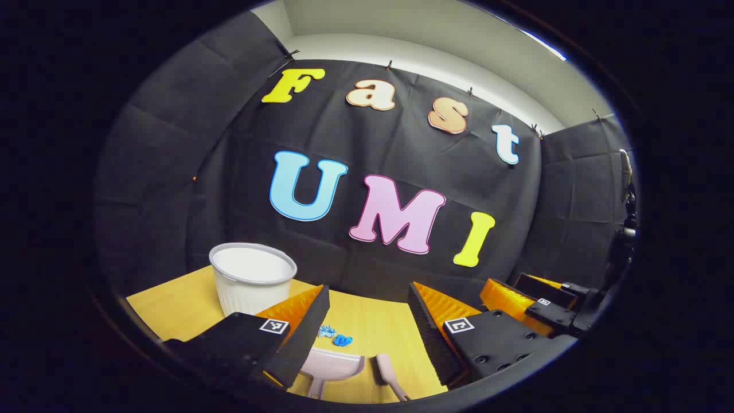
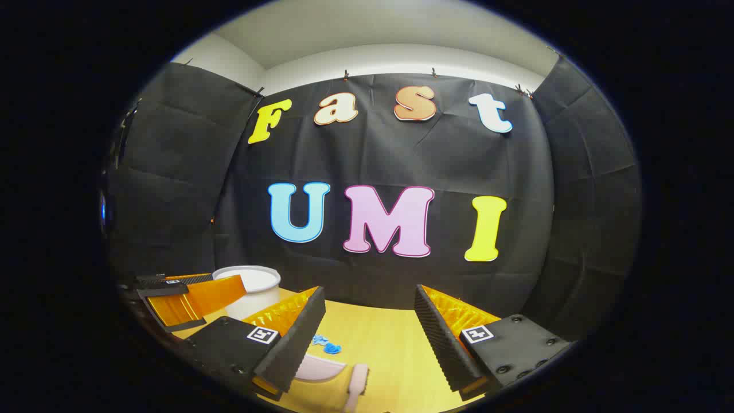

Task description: Pick up the small broom and dustpan from the desktop, sweep the trash into the dustpan with the broom, and then empty the trash into the garbage bin.

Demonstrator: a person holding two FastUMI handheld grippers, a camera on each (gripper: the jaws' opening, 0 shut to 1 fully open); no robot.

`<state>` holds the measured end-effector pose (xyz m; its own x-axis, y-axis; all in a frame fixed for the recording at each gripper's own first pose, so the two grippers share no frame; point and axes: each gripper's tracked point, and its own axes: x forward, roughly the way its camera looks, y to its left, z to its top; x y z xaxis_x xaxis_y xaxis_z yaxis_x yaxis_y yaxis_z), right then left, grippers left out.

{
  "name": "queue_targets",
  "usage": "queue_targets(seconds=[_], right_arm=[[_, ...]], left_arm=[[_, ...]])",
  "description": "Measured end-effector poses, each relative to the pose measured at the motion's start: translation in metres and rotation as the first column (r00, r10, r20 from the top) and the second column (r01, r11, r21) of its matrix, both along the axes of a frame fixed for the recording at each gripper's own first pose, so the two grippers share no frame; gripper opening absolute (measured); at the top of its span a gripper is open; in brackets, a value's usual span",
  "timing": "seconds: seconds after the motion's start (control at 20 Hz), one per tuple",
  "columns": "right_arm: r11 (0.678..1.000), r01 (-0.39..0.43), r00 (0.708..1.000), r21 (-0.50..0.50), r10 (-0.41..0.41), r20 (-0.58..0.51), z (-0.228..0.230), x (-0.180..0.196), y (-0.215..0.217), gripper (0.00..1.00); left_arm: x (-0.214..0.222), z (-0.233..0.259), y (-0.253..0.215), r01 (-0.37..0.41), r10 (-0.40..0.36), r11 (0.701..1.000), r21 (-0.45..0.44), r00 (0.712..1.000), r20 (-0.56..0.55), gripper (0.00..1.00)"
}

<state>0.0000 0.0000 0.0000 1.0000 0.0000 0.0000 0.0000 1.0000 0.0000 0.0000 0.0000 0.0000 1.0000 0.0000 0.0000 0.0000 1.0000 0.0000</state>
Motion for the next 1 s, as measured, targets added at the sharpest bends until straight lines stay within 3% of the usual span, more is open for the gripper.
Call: queue_targets(seconds=[0.2,0.5,0.55,0.8,0.85,0.9,1.0], right_arm=[[1.000,0.017,1.000,0.003,-0.017,-0.018,0.004,0.007,0.004,0.96],[0.999,0.008,0.999,0.037,-0.006,-0.037,0.001,0.017,0.010,1.00],[0.999,0.008,0.999,0.042,-0.006,-0.033,0.000,0.018,0.010,0.95],[0.998,0.015,1.000,0.063,-0.014,-0.028,-0.002,0.032,0.005,0.95],[0.998,0.021,1.000,0.062,-0.019,-0.024,-0.001,0.034,0.002,1.00],[0.998,0.024,0.999,0.063,-0.022,-0.025,-0.002,0.037,0.002,0.95],[0.998,0.018,0.999,0.062,-0.016,-0.037,-0.007,0.041,0.006,0.95]], left_arm=[[-0.003,0.020,0.017,-0.024,0.023,1.000,0.008,0.998,0.053,0.80],[0.000,0.016,0.023,-0.038,0.037,0.999,0.021,0.999,0.018,0.82],[0.000,0.016,0.025,-0.043,0.043,0.999,0.027,0.999,0.012,0.81],[0.000,0.021,0.025,-0.051,0.050,0.998,0.028,0.998,0.023,0.81],[-0.001,0.024,0.024,-0.053,0.052,0.998,0.036,0.998,0.029,0.81],[-0.001,0.024,0.024,-0.051,0.049,0.998,0.046,0.998,0.036,0.81],[0.000,0.028,0.023,-0.048,0.045,0.997,0.068,0.998,0.047,0.81]])
